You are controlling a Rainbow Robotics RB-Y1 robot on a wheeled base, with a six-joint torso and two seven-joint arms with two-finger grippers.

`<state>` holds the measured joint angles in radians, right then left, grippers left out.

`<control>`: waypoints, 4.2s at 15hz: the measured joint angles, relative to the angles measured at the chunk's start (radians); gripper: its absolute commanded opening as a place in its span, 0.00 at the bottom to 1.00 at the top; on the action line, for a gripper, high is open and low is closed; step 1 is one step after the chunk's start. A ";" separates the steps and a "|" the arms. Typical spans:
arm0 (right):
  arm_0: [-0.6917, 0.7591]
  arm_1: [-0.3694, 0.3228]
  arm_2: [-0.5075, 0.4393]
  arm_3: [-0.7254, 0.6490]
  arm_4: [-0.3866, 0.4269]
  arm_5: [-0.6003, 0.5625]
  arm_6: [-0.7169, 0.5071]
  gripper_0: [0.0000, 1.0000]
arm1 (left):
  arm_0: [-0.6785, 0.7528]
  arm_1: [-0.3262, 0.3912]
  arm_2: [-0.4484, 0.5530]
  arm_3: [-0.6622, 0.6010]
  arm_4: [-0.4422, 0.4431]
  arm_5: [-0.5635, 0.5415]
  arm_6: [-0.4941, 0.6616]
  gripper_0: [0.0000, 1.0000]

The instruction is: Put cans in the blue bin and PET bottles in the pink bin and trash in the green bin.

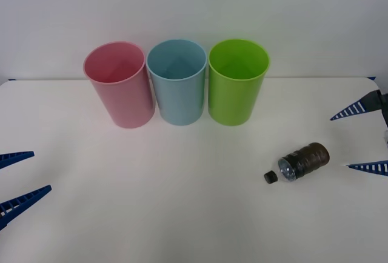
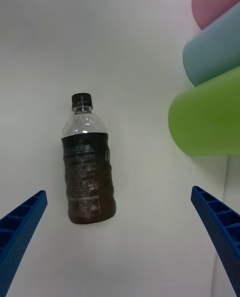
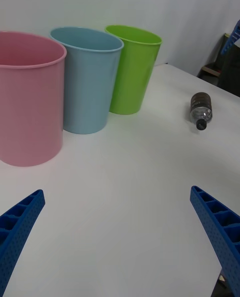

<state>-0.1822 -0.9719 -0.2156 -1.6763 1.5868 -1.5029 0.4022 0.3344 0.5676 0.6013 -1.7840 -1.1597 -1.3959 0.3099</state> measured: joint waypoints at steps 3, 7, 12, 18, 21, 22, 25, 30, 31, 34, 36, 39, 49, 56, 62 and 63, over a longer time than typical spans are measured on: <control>-0.009 -0.004 0.023 0.000 0.072 0.018 0.006 1.00 | 0.000 0.000 0.000 0.000 0.000 0.000 0.000 1.00; -0.002 0.004 0.066 0.011 0.116 0.034 0.000 1.00 | 0.000 0.000 0.000 0.000 0.000 0.000 0.000 1.00; -0.003 0.100 0.077 0.011 0.228 0.049 -0.001 1.00 | 0.000 0.000 0.000 0.000 0.000 0.000 0.000 1.00; -0.020 0.214 0.086 0.010 0.341 0.052 -0.006 1.00 | 0.000 0.000 0.000 0.000 0.000 0.000 0.000 1.00; -0.033 0.269 0.087 0.011 0.427 0.054 -0.013 1.00 | 0.000 0.000 0.000 0.000 0.000 0.000 0.000 1.00; -0.034 0.277 0.088 0.014 0.446 0.058 -0.014 1.00 | 0.000 0.000 0.000 0.000 0.000 0.000 0.000 1.00; -0.034 0.285 0.105 0.027 0.464 0.072 -0.018 1.00 | 0.000 0.000 0.000 0.000 0.000 0.000 0.000 1.00; -0.036 0.306 0.135 0.060 0.499 0.113 -0.014 1.00 | 0.000 0.000 0.000 0.000 0.000 0.000 0.000 1.00; -0.037 0.318 0.135 0.064 0.515 0.113 -0.014 1.00 | 0.000 0.000 0.000 0.000 0.000 0.000 0.000 1.00; -0.056 0.362 0.134 0.098 0.554 0.115 -0.007 1.00 | 0.000 0.000 0.000 0.000 0.000 0.000 0.000 1.00; -0.066 0.387 0.135 0.109 0.589 0.122 -0.005 1.00 | 0.000 0.000 0.000 0.000 0.000 0.000 0.000 1.00; -0.072 0.400 0.136 0.125 0.613 0.128 -0.003 1.00 | 0.000 0.000 0.000 0.000 0.000 0.000 0.000 1.00; -0.093 0.426 0.171 0.155 0.660 0.164 -0.004 0.00 | 0.000 0.000 0.000 0.000 0.000 0.000 0.000 1.00; -0.098 0.426 0.188 0.152 0.671 0.185 0.015 0.00 | 0.000 0.000 0.000 0.000 0.000 0.000 0.000 1.00; -0.072 0.426 0.139 0.107 0.539 0.144 0.023 0.00 | 0.000 0.000 0.000 0.000 0.000 0.000 0.000 1.00; -0.048 0.426 0.120 0.077 0.502 0.135 0.020 0.00 | 0.000 0.000 0.000 0.000 0.000 0.000 0.000 1.00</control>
<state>-0.2304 -0.5459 -0.0956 -1.5997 2.0884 -1.3676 0.4223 0.3344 0.5676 0.6013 -1.7840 -1.1597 -1.3959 0.3099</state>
